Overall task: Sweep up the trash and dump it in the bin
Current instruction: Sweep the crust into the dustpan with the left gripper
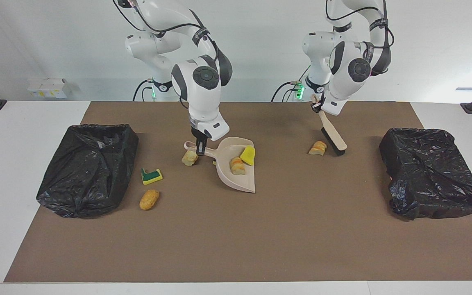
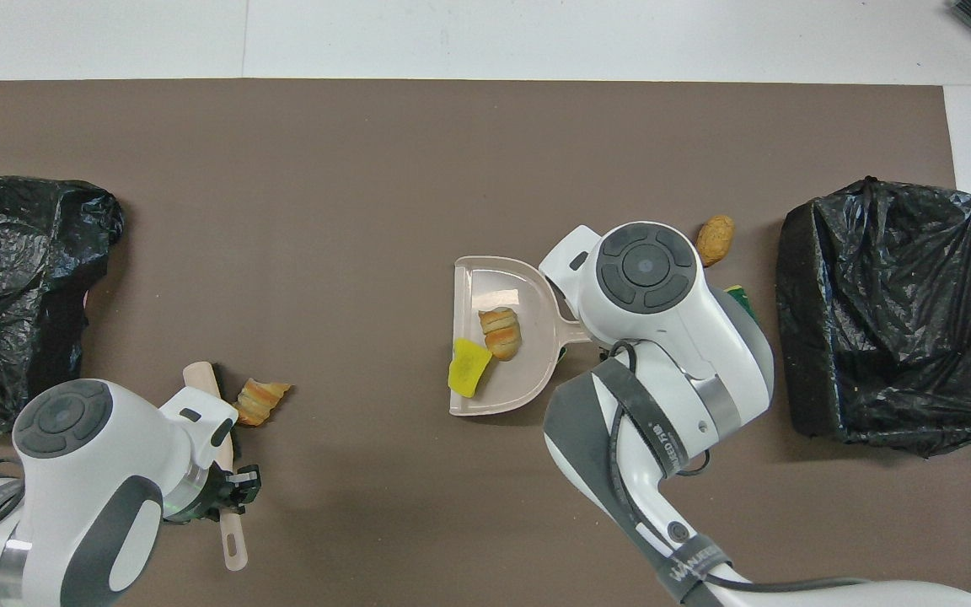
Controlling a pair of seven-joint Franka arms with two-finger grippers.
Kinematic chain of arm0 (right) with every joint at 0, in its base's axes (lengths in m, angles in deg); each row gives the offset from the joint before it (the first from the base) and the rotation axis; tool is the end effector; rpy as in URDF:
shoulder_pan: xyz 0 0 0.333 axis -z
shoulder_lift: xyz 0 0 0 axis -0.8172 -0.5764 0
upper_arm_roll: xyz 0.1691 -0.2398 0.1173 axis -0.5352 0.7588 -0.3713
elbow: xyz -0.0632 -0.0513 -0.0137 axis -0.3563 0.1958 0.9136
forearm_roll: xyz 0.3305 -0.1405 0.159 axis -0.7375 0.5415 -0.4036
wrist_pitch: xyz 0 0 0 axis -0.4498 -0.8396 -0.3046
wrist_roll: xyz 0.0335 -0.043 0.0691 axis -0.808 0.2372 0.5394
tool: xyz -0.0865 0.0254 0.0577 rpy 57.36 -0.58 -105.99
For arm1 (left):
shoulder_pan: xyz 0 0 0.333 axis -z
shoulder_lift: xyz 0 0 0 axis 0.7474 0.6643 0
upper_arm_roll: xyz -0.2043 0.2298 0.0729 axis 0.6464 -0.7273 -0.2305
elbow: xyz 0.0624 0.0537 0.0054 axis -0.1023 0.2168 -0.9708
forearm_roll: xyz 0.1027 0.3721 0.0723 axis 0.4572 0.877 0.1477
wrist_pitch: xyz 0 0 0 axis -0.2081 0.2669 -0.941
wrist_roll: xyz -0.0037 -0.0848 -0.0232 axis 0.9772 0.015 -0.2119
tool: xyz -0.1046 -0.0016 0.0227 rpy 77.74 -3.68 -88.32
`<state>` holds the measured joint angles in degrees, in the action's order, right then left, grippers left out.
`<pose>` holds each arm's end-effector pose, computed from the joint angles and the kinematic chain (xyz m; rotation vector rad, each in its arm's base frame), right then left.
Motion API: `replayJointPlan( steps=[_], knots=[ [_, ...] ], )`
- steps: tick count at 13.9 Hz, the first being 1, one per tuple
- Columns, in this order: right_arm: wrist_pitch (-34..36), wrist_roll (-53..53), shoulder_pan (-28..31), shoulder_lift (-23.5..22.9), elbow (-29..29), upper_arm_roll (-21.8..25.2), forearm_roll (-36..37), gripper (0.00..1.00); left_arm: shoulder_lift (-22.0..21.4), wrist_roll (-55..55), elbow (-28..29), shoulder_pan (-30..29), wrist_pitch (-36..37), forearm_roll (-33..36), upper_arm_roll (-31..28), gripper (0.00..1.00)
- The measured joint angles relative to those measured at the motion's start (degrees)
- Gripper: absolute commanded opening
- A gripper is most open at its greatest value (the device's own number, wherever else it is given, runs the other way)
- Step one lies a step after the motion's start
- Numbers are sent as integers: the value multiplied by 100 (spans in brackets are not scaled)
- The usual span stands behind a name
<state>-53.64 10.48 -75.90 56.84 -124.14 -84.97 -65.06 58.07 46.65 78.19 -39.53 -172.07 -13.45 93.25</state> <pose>0.5417 0.2551 0.4034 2.1998 2.1105 -0.1773 0.3622 -0.1112 0.3591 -2.9994 -0.3973 0.5333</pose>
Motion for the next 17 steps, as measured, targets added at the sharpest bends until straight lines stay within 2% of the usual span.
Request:
replayJointPlan(
  steps=[6,9,17],
  knots=[
    [0,13,4,0,-35,1,0,0,542,7,-3,420,-1134,-29,15,0],
    [-2,16,5,1,-49,2,0,0,891,10,-107,708,-1548,-351,17,0],
    [-83,18,19,21,-109,3,0,0,1362,53,-867,2096,-1638,-1542,44,0]
  ],
)
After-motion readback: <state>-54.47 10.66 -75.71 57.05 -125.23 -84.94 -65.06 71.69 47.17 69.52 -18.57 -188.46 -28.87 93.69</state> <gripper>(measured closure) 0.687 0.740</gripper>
